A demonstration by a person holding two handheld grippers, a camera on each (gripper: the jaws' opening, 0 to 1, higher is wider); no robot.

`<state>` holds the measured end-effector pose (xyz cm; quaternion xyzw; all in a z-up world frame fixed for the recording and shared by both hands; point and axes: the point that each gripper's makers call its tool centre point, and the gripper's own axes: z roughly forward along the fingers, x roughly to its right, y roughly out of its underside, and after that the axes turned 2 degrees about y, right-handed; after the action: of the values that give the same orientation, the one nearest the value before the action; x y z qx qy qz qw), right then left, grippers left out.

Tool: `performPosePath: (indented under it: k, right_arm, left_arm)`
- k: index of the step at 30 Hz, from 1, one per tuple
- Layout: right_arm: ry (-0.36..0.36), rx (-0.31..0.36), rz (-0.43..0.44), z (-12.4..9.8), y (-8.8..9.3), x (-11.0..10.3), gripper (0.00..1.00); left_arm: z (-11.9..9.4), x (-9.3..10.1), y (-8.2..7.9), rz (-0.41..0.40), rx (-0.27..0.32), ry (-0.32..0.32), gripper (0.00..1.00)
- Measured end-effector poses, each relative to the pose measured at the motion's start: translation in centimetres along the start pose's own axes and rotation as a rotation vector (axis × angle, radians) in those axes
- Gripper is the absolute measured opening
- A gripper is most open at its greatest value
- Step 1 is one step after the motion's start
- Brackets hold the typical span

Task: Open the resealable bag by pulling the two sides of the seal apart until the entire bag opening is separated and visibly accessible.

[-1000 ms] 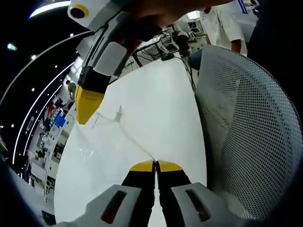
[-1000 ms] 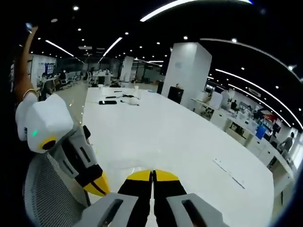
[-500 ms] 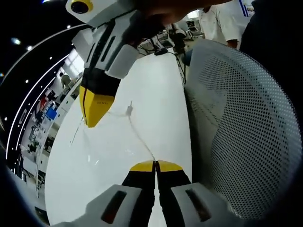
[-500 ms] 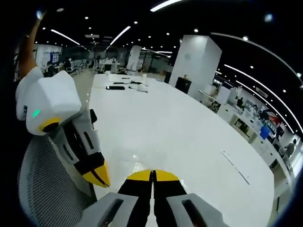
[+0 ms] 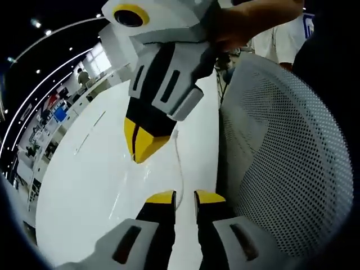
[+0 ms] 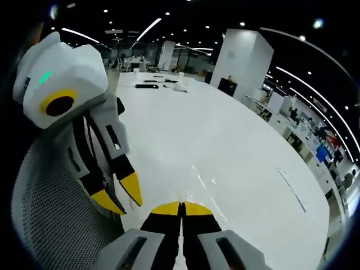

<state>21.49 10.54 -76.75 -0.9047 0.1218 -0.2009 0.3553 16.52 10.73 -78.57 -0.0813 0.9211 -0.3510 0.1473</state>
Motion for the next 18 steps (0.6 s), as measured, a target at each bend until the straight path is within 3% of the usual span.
performPosePath:
  k: [4, 8, 13, 18]
  right_arm:
    - [0.000, -0.017, -0.010, 0.7, 0.5, -0.4, 0.00]
    - [-0.002, -0.041, -0.027, 1.3, 1.3, -0.4, 0.00]
    - [0.014, -0.043, 0.003, 1.4, 1.6, 0.6, 0.00]
    - [0.039, -0.044, 0.017, 1.7, 2.0, 2.1, 0.00]
  left_arm:
    - [-0.3, -0.4, 0.0, -0.043, 0.017, -0.019, 0.18]
    - [-0.7, -0.6, 0.1, -0.034, 0.030, -0.045, 0.19]
    - [-1.4, -1.0, 0.3, -0.085, 0.053, -0.084, 0.22]
    - [-1.6, -1.6, 1.5, -0.120, 0.032, -0.126, 0.31]
